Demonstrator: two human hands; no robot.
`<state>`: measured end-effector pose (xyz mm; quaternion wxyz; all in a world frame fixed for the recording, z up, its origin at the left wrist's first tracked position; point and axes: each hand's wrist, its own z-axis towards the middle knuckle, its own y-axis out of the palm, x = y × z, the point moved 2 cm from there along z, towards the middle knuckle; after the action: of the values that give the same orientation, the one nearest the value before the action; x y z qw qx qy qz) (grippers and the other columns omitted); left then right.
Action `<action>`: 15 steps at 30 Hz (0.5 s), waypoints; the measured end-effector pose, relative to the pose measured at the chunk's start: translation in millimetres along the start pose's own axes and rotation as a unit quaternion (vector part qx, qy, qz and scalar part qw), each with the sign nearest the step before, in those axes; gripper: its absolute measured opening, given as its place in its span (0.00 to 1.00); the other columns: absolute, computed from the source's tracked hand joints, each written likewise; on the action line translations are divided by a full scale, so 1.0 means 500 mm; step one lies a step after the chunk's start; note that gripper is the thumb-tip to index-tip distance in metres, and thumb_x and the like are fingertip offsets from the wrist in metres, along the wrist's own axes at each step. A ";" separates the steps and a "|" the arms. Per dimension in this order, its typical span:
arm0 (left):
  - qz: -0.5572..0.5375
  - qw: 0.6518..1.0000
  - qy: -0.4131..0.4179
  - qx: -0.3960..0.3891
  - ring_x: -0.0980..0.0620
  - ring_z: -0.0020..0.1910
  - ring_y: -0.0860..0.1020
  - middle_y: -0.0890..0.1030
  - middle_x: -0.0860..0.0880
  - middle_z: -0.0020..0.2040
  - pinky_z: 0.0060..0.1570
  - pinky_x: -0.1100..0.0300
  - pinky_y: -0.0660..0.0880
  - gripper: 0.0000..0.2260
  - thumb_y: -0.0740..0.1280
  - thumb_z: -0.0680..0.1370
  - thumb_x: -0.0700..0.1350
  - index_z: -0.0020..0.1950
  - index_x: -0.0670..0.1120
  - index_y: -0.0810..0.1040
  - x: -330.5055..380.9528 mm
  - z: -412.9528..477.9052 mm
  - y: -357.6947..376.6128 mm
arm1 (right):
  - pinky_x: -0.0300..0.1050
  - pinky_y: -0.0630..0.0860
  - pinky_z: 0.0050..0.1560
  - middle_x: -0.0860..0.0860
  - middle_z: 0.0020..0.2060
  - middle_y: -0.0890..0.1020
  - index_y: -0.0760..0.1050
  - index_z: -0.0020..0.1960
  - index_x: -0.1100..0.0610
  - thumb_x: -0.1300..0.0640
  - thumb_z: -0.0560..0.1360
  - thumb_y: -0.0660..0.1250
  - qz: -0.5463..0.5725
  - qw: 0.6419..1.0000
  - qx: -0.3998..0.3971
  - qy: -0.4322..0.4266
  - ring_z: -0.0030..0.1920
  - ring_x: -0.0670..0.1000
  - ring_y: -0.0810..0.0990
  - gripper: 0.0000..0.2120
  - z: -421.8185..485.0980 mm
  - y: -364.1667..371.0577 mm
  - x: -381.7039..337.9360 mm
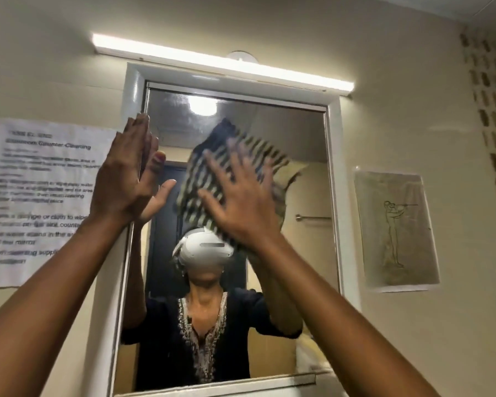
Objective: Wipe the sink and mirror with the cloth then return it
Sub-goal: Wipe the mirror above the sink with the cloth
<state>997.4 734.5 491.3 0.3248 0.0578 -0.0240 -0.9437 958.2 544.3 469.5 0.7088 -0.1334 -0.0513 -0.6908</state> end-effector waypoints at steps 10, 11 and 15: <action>-0.019 0.999 0.034 0.012 0.52 0.75 0.56 0.59 0.45 0.77 0.67 0.80 0.51 0.31 0.53 0.78 0.59 0.77 0.43 0.55 0.006 -0.007 -0.007 | 0.64 0.34 0.71 0.52 0.77 0.52 0.49 0.74 0.38 0.33 0.76 0.49 0.015 1.000 0.009 0.001 0.76 0.51 0.43 0.28 0.093 -0.012 0.052; -0.022 0.999 0.045 0.016 0.51 0.76 0.56 0.59 0.45 0.77 0.68 0.78 0.51 0.31 0.52 0.78 0.60 0.77 0.43 0.55 0.007 -0.008 -0.007 | 0.65 0.34 0.71 0.53 0.77 0.51 0.48 0.74 0.38 0.33 0.76 0.48 0.006 0.999 0.033 0.038 0.76 0.52 0.44 0.29 0.140 -0.010 0.055; -0.049 0.996 0.075 0.023 0.51 0.77 0.53 0.56 0.44 0.77 0.71 0.73 0.52 0.36 0.49 0.78 0.64 0.76 0.40 0.55 0.011 -0.010 -0.010 | 0.66 0.32 0.67 0.54 0.77 0.46 0.47 0.75 0.41 0.33 0.76 0.45 -0.022 0.997 0.048 0.048 0.76 0.56 0.42 0.30 0.244 0.026 -0.035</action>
<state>990.8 735.1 485.3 0.2773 0.1368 -0.0189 -0.9508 984.1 593.3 580.6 0.7006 -0.0646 -0.0536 -0.7086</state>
